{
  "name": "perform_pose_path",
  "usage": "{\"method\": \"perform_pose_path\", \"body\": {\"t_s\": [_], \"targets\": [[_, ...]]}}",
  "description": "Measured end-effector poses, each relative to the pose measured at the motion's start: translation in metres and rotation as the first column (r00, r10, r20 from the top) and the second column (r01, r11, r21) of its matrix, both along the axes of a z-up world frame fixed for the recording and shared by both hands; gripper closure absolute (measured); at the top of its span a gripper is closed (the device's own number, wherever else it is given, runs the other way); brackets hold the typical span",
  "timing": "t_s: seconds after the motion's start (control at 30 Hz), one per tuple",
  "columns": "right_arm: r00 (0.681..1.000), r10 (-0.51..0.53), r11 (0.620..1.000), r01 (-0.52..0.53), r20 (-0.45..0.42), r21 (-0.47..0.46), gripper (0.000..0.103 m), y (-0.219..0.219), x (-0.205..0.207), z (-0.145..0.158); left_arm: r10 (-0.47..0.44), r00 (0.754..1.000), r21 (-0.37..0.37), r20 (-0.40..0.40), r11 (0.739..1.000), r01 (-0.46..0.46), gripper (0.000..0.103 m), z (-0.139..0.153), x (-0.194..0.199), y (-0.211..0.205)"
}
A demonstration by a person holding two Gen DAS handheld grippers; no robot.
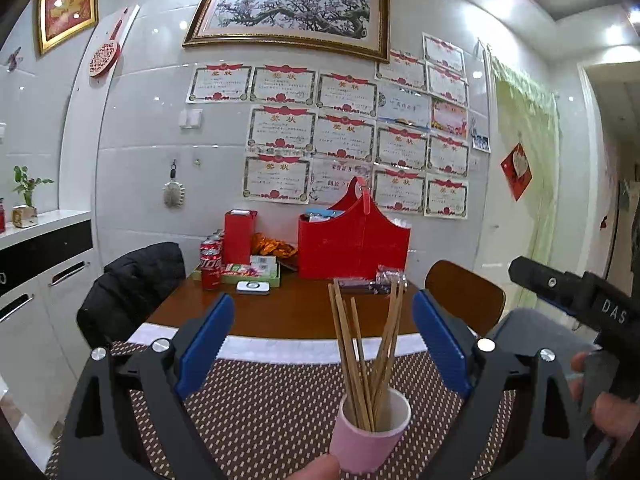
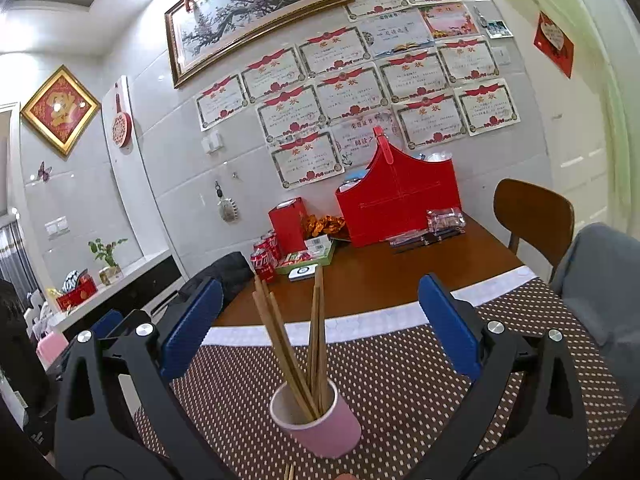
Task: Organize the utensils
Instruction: 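Drop the chopsticks into the pink cup and open both tools, then move both tools to the last two chopsticks and grasp one each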
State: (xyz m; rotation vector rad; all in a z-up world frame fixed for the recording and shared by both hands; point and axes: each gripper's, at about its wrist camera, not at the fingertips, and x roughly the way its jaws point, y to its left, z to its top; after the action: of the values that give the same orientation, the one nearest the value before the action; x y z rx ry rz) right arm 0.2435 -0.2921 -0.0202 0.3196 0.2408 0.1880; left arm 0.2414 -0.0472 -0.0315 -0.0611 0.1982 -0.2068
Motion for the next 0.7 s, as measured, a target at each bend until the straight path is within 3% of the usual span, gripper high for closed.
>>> {"method": "perform_pose_path", "body": {"t_s": [0.4,0.7], "targets": [[0.999,0.018,0.999,-0.019,-0.033,-0.04,0.006,0.002,-0.074,0.013,0.059,0.995,0.048,-0.082,0.997,-0.055,0.014,0.008,-0.067,0.012],[0.99,0.055,0.995,-0.066,-0.129,-0.078,0.006,0.004,-0.105,-0.014,0.072,0.974,0.074,-0.216,0.996,-0.058,0.014,-0.033,-0.091,0.025]]}}
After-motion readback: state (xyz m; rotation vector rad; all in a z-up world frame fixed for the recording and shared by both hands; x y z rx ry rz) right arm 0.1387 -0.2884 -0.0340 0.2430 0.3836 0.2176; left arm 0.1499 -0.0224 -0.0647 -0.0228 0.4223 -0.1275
